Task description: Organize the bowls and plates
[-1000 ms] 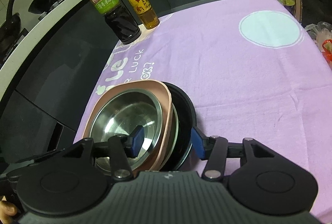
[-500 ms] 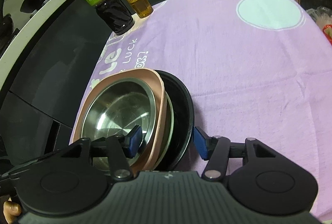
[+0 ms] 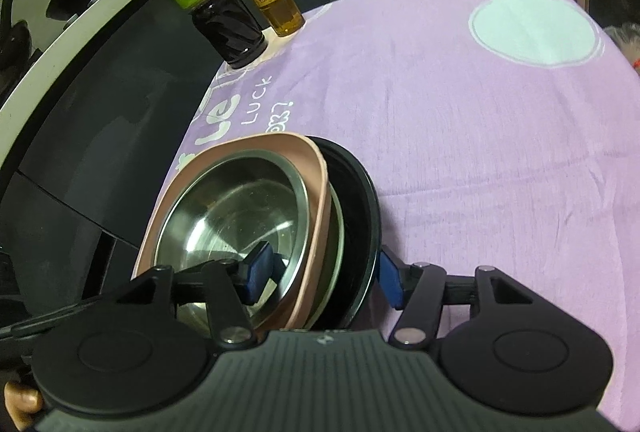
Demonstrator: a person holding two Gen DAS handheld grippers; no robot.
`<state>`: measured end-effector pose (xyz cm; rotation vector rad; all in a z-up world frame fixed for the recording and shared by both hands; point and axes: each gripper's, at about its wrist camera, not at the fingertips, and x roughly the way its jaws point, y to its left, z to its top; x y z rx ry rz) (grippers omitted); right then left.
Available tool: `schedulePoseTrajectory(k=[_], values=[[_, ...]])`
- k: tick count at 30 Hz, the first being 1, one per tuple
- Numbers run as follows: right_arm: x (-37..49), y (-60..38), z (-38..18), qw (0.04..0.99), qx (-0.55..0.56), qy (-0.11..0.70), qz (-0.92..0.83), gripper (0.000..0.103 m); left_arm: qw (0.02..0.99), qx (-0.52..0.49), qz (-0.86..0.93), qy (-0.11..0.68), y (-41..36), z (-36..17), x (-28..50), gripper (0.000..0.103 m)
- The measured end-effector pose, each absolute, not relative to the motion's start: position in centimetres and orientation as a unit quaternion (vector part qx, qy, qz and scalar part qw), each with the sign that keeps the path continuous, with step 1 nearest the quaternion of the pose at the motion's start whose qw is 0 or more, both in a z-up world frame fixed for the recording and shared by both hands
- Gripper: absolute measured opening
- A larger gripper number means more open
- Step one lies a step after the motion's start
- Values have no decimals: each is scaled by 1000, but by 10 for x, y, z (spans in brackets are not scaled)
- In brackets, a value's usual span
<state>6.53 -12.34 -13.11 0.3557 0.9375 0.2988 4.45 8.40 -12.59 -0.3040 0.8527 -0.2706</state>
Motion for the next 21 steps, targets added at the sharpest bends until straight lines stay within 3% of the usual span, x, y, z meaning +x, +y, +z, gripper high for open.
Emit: schedulePoseTrajectory(k=[21], values=[[70, -132, -122, 870, 178, 436, 146, 56, 895, -137, -132, 403, 74, -118, 56, 58]])
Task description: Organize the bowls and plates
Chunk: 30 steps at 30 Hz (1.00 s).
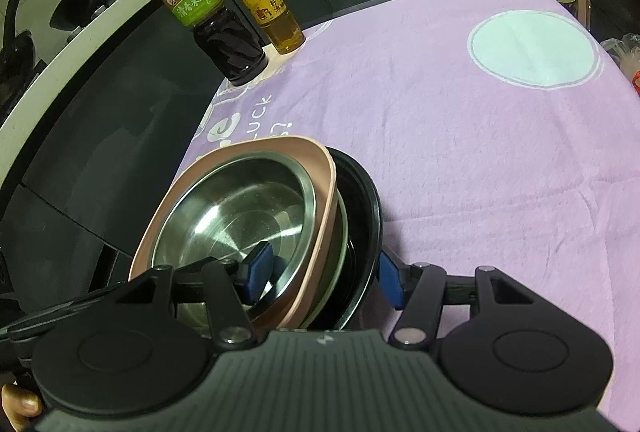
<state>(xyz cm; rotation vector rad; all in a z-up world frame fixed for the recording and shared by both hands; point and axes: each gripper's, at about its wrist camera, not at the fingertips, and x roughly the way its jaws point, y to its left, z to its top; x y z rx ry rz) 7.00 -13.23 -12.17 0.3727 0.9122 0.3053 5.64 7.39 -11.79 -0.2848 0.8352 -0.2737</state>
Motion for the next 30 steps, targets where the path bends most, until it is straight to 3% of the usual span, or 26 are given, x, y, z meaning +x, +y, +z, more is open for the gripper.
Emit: schedulePoseTrajectory(k=[30], values=[[114, -161, -106, 883, 188, 407, 136, 56, 910, -107, -139, 377, 39, -95, 110, 56]])
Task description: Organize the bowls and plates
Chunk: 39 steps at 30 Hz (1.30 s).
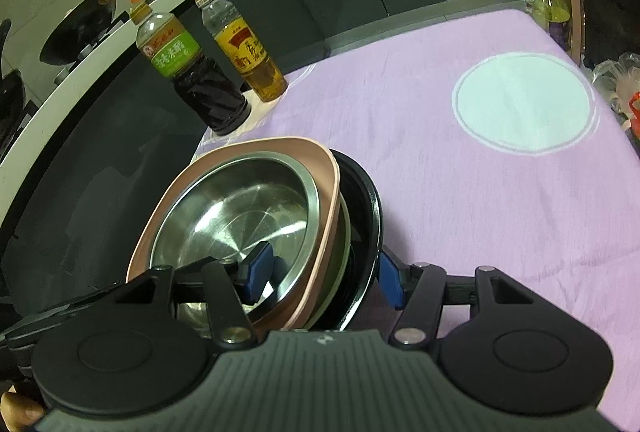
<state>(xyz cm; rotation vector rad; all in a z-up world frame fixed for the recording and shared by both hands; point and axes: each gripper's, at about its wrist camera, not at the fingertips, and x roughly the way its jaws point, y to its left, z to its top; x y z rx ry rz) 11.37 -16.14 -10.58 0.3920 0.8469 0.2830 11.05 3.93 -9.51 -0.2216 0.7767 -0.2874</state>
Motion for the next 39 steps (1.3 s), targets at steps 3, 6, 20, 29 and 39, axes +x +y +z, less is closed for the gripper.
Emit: schedulePoseTrajectory(k=[3, 6, 20, 29, 39], values=[[119, -164, -103, 885, 190, 403, 135, 56, 910, -109, -140, 374, 39, -93, 117, 56], [127, -165, -99, 887, 187, 400, 134, 56, 910, -113, -139, 374, 37, -90, 126, 56], [180, -176, -92, 893, 185, 391, 126, 56, 914, -115, -136, 364, 24, -86, 186, 56], [213, -178, -94, 896, 180, 388, 117, 56, 916, -118, -140, 356, 23, -93, 223, 56], [250, -183, -107, 891, 188, 399, 106, 56, 920, -102, -137, 352, 16, -108, 259, 56]])
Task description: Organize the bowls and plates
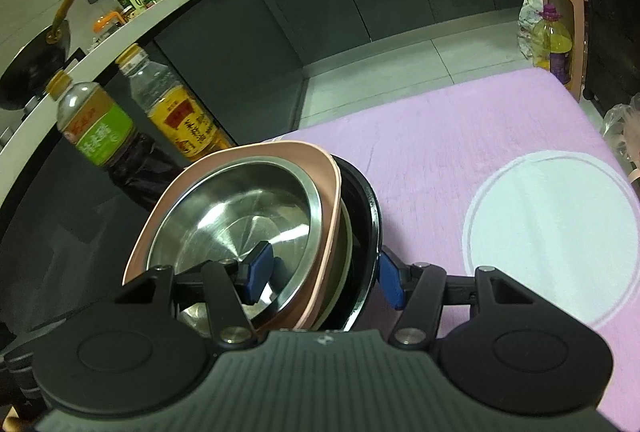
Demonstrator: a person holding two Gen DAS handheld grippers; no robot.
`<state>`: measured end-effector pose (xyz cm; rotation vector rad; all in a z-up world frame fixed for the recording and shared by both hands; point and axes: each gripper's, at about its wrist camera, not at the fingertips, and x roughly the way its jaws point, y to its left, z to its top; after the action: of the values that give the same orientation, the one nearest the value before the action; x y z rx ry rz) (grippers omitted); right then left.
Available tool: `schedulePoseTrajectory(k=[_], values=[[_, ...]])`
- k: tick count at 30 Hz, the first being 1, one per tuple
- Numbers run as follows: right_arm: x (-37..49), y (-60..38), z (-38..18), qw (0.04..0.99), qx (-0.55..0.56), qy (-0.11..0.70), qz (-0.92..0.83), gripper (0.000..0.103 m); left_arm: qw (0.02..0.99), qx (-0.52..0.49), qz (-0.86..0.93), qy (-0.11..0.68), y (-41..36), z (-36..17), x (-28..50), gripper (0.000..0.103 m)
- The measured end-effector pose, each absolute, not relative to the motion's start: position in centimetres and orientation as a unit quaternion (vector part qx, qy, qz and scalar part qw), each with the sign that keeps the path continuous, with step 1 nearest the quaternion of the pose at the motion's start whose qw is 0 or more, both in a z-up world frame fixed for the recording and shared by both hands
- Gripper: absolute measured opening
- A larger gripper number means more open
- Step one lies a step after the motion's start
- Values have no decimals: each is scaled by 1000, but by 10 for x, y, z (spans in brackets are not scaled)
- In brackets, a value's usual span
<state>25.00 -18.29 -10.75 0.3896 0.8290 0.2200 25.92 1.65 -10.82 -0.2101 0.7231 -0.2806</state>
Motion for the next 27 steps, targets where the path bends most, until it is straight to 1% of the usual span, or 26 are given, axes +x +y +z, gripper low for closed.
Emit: schedulePoseTrajectory(k=[14, 23, 27], values=[[258, -184, -125, 891, 177, 408, 94, 56, 910, -118, -139, 371, 19, -132, 273, 56], [257, -186, -127, 886, 189, 412, 93, 56, 891, -166, -137, 399, 34, -138, 279, 59], [250, -181, -117, 905, 161, 385, 79, 56, 896, -150, -123, 400, 31, -132, 277, 57]])
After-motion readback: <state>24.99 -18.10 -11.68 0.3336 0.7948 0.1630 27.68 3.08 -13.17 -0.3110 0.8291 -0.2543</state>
